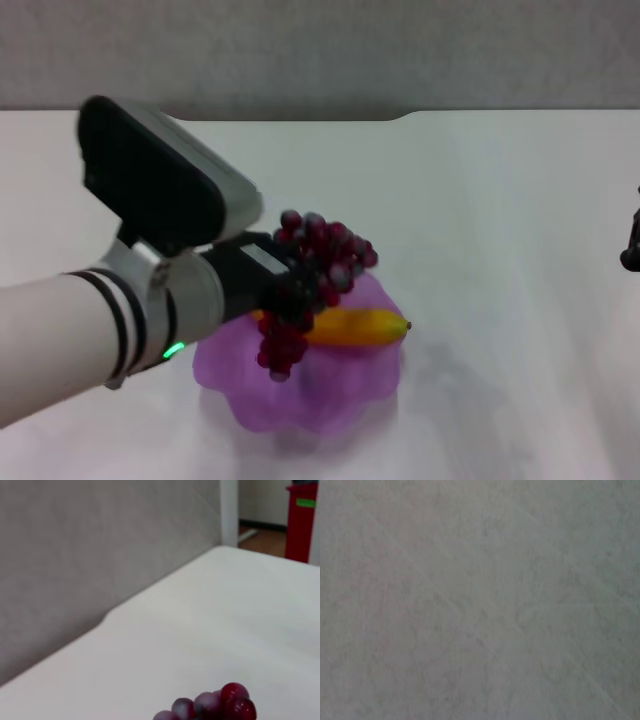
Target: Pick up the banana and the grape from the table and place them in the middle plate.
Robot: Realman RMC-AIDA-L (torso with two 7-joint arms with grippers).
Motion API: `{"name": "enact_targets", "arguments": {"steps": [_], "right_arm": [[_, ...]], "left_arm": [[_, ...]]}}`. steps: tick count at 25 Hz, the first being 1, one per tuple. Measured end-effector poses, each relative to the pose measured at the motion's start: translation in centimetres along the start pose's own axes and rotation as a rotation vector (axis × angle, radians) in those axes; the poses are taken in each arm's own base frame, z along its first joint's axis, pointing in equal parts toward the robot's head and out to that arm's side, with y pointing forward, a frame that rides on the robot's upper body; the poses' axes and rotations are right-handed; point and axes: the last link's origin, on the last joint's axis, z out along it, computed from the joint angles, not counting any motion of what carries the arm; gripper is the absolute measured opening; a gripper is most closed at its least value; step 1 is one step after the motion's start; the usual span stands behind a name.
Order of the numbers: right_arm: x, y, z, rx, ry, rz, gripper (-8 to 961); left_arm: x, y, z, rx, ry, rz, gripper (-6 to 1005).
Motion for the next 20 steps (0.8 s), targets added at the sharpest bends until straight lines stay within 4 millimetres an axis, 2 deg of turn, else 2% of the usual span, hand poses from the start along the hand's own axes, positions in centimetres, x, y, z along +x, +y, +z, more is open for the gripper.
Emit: {"name": "enact_targets", "arguments": {"steps": [5, 20], "right_arm": [[0.0, 0.1, 0.0, -0.002, 0.000, 0.000, 27], [-0.2, 0.0, 0.0, 0.002, -0.017, 0.000, 27]], "left_arm": [[-0.5, 0.5, 0.7, -0.029, -0.031, -0.003, 221], [-2.1, 0.5, 2.2, -0.047, -0.093, -0.009, 219]]}}
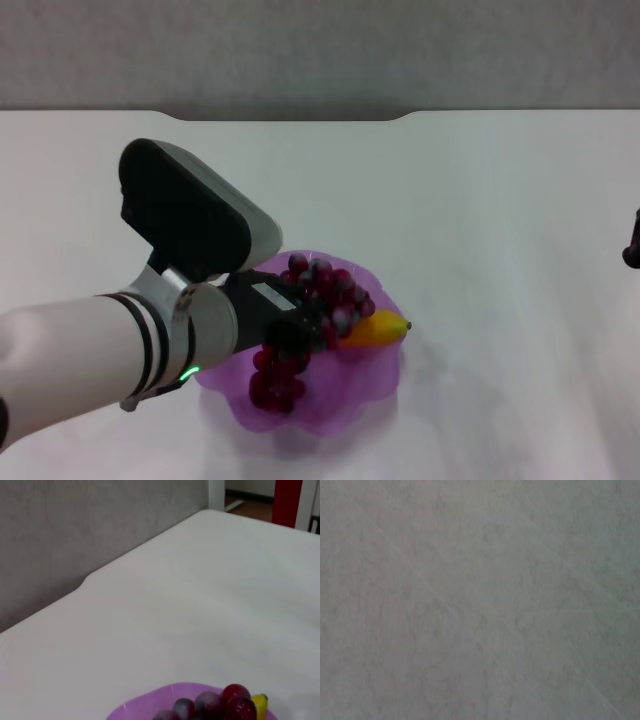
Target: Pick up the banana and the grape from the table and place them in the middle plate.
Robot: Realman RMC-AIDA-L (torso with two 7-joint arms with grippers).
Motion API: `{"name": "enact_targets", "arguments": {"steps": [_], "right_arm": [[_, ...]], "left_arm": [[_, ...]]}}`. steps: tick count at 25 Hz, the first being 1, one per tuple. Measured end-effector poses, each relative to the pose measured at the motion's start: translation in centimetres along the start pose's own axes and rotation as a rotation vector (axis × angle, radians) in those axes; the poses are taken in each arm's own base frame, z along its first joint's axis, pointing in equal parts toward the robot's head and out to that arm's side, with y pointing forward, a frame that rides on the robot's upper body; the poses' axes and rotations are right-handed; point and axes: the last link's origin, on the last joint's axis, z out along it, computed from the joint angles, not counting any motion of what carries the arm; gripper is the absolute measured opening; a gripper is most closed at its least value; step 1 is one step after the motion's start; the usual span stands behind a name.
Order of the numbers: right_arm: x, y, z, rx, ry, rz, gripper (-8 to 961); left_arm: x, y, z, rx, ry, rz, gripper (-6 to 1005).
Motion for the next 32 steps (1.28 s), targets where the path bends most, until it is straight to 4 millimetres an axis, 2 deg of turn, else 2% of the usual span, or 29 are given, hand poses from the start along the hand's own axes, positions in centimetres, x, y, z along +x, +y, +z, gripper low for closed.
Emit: {"name": "enact_targets", "arguments": {"steps": [15, 21, 28, 30, 32], "right_arm": [[-0.05, -0.14, -0.08, 0.007, -0.004, 0.008, 27], [0.03, -0.43, -0.20, 0.021, 0.000, 0.021, 27], [0.05, -0.57, -0.23, 0.027, 0.001, 0.022, 27], [0.10, -0.58, -0.23, 0.027, 0.002, 0.021, 27], [0.18, -0.60, -0.24, 0.026, 0.005, 0.020, 27]], "left_arm": [[-0.04, 0.23, 0.47, -0.007, -0.012, 0.031, 220], [0.04, -0.30, 0.27, 0.010, -0.005, 0.010, 219], [0.05, -0.53, 0.19, 0.016, -0.003, -0.007, 352], [0.21, -0.52, 0.13, 0.016, 0.003, -0.002, 588], [0.66, -0.49, 0.01, 0.018, 0.024, 0.003, 662]]}}
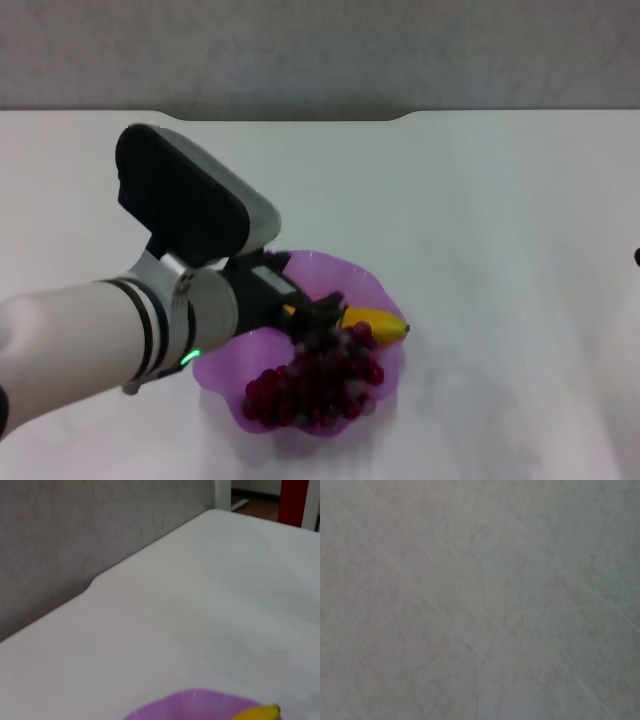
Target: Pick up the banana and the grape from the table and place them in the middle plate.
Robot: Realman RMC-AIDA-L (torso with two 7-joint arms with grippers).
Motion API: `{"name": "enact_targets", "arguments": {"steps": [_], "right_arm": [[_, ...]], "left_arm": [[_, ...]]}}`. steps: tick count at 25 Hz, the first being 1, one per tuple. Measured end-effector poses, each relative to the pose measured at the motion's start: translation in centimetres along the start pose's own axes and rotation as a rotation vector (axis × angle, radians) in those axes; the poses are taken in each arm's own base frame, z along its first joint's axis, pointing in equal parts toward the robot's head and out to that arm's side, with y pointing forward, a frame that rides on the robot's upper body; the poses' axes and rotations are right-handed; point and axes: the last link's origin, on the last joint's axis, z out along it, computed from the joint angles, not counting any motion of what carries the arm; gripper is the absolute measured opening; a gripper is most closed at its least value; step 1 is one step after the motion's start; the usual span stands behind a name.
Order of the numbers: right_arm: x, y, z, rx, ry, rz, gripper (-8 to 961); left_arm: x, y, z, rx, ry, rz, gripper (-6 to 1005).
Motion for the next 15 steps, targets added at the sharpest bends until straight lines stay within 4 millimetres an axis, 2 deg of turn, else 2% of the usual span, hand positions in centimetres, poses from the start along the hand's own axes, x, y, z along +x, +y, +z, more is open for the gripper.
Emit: {"name": "enact_targets", "arguments": {"steps": [4, 9, 15], "right_arm": [[0.1, 0.0, 0.0, 0.000, 0.004, -0.003, 27], [0.4, -0.1, -0.1, 0.000, 0.013, -0.008, 27], [0.7, -0.3, -0.2, 0.000, 0.022, -0.014, 28]], "left_arm": [[0.8, -0.1, -0.3, 0.013, 0.063, 0.006, 809], [1.2, -0.8, -1.0, 0.061, 0.175, 0.004, 878], [1.0, -2.0, -2.5, 0.158, 0.339, -0.005, 796]]}}
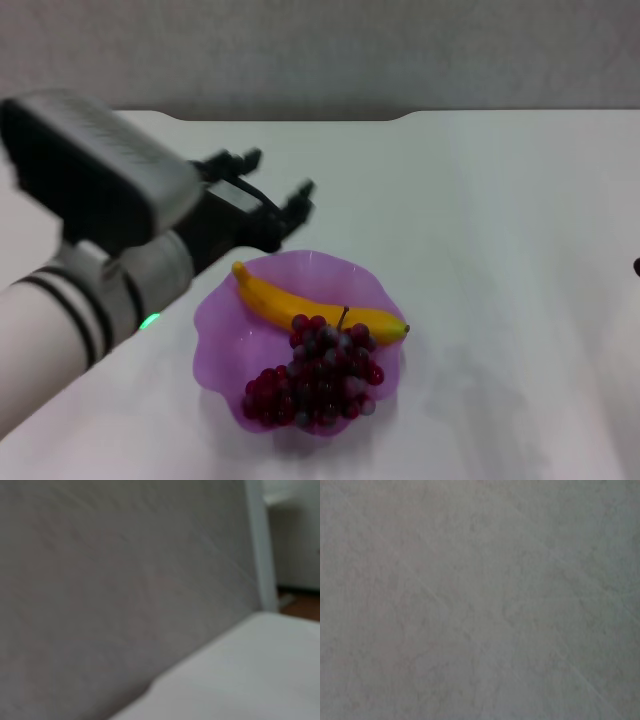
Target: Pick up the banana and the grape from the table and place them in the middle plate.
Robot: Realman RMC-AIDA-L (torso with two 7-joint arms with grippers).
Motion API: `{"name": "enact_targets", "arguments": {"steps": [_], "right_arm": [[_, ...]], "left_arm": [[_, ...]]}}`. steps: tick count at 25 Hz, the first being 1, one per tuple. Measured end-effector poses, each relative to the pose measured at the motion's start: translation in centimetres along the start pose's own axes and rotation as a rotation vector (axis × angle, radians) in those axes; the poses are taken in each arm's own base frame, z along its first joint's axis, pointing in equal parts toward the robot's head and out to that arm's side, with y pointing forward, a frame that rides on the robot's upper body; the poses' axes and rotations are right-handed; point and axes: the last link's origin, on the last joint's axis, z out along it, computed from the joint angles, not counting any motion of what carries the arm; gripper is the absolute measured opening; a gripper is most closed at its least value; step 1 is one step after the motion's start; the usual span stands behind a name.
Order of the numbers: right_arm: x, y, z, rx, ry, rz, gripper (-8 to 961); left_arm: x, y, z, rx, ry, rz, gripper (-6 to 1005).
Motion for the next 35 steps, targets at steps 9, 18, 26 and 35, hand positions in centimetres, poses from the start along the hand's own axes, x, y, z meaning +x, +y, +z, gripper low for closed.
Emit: {"name": "enact_targets", "arguments": {"steps": [9, 18, 26, 35], "right_arm": [[0.6, -0.6, -0.2, 0.012, 0.019, -0.014, 28], [1.0, -0.8, -0.1, 0.014, 0.031, 0.002, 28], [1.4, -1.3, 0.0, 0.022, 0.043, 0.003, 28], [3.0, -3.0, 0.8, 0.056, 0.094, -0.001, 28]], "left_arm": [[-2.3, -2.7, -3.4, 0.250, 0.312, -0.059, 538], [-6.6, -3.6, -6.3, 0.383, 0.591, -0.057, 42], [-11.0, -4.6, -4.4, 0.321, 0.472, -0.109, 22], [-13.7, -5.6, -3.1, 0.300, 0.376, -0.110, 26]]}}
